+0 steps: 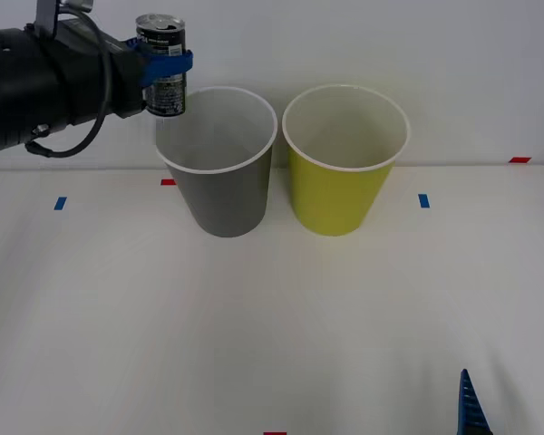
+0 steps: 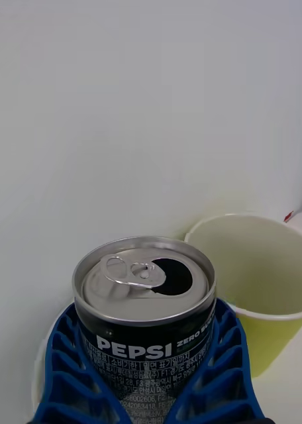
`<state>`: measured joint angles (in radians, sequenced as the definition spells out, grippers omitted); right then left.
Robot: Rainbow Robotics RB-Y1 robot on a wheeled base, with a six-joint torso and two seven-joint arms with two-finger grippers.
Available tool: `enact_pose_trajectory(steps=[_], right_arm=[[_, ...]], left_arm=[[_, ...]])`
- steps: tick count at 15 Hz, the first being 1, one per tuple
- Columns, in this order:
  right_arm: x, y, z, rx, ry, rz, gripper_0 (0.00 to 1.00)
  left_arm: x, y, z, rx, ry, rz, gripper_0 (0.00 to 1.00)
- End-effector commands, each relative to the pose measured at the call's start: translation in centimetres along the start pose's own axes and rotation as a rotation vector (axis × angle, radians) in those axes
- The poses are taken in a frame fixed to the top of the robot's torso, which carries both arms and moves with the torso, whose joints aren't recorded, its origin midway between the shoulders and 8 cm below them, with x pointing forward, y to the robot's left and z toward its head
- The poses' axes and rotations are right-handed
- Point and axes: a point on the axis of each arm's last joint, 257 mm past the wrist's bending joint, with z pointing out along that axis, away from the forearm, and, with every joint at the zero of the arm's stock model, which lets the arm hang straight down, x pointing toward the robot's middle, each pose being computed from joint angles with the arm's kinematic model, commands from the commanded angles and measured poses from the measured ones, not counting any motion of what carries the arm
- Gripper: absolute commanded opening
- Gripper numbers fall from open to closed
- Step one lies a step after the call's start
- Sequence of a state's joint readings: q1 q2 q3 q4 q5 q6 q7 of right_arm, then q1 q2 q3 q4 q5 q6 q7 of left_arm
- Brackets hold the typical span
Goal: Put cans in the gray bin and PET bottles in the light green bin.
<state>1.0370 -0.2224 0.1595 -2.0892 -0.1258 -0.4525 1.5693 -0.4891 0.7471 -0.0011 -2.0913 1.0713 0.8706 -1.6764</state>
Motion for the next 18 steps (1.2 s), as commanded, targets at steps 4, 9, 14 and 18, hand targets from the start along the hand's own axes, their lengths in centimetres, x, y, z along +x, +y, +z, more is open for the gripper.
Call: enact_pose_trajectory(steps=[4,9,14,18], right_arm=[[0.0,0.0,0.0,0.0,0.0,0.0,0.97],[0.0,0.0,0.0,0.0,0.0,0.0,0.97],[0.0,0.0,0.0,0.0,0.0,0.0,0.97],[0.0,0.0,0.0,0.0,0.0,0.0,0.96]], left_arm=[[1.2,-0.6,5.4,0.034,0.001,-0.058,0.0],[2.9,-0.1,8.0,0.014,-0.017,-0.09,0.0],[3.5,0.9,8.6,-0.029,-0.017,-0.046,0.0],[3.6,1.0,8.9,-0.043,-0.022,-0.034,0.0]])
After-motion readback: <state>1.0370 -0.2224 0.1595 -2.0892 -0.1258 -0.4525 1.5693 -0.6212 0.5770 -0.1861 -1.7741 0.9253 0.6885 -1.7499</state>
